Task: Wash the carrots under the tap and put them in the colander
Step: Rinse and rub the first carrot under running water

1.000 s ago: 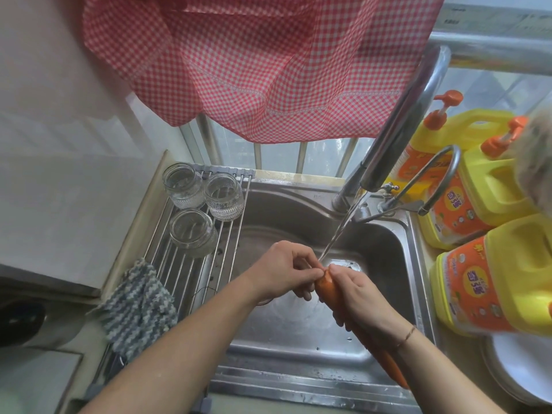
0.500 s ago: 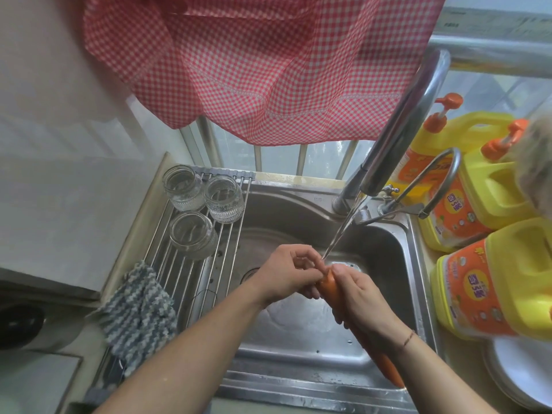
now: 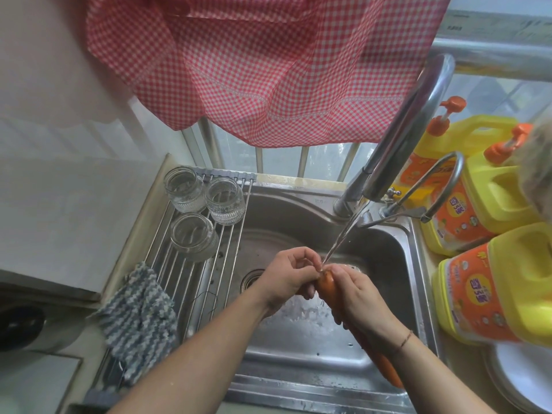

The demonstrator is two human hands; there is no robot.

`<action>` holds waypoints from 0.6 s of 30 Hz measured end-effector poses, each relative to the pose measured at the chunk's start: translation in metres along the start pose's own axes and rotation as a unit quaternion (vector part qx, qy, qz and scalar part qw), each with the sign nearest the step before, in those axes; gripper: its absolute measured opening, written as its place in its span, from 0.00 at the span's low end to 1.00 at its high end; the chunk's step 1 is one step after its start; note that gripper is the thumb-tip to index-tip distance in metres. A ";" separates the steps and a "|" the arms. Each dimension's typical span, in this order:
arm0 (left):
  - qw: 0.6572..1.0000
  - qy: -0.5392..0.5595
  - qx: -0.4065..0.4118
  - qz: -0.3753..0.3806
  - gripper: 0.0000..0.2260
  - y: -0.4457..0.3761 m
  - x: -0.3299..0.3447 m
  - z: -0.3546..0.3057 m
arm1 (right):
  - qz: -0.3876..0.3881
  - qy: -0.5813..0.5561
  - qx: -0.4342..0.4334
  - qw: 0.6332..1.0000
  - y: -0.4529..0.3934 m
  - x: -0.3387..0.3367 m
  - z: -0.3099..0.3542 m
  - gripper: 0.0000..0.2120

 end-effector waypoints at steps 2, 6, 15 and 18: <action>1.000 0.007 0.001 0.003 0.08 -0.001 0.000 0.001 | 0.007 -0.003 -0.008 1.000 0.001 0.002 0.004 0.18; 0.999 -0.030 0.013 0.003 0.07 -0.003 -0.001 -0.001 | 0.019 -0.005 -0.006 1.000 0.001 0.002 0.009 0.18; 0.995 -0.073 -0.017 0.063 0.06 -0.002 -0.005 -0.010 | 0.028 -0.023 0.038 0.999 -0.001 0.000 -0.003 0.21; 0.995 -0.062 -0.028 0.067 0.05 0.000 -0.006 -0.008 | 0.037 -0.021 0.040 0.998 -0.001 0.000 -0.002 0.21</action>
Point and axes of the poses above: each hand's wrist, its own y-axis away from the middle knuckle, its own x-axis out of the palm, z = x × y, the point moved 2 cm from there along -y, towards the middle knuckle, and after that the axes turned 10 degrees about -x, right-handed, at the moved point
